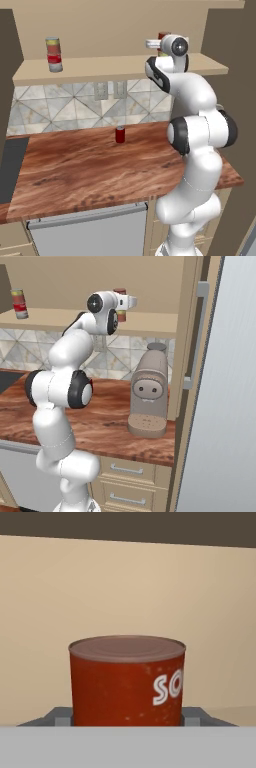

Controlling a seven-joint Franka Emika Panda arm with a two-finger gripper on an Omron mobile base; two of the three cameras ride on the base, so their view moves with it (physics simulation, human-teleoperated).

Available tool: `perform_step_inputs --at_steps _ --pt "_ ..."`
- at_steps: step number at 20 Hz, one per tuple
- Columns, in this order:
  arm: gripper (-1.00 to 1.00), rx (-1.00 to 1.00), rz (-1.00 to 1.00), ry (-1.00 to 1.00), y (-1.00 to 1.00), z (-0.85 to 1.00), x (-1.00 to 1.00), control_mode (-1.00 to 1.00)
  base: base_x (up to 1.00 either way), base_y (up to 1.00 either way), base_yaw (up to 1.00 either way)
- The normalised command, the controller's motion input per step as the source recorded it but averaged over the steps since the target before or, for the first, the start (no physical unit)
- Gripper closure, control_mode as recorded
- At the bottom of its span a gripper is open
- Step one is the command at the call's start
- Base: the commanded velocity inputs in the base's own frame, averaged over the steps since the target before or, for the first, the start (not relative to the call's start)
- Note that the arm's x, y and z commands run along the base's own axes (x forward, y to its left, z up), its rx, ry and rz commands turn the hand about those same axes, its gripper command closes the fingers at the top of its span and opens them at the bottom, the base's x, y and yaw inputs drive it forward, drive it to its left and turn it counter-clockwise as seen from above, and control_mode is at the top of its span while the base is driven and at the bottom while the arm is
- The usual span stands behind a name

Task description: Stack two cans on top of the other two cans in the cabinet.

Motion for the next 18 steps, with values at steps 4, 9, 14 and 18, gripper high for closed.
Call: perform_step_inputs --at_steps 4,9,14,18 --pt "-1.0 0.0 0.0 0.0 0.0 -0.03 0.08 -1.0 0.0 0.0 0.0" --pt "-1.0 0.0 0.0 0.0 0.0 -0.03 0.0 -1.0 0.0 0.0 0.0" --pt "-1.0 0.0 0.0 0.0 0.0 -0.01 -0.02 -1.0 0.0 0.0 0.0" --pt "-1.0 0.0 0.0 0.0 0.01 -0.02 -0.17 -1.0 0.0 0.0 0.0"
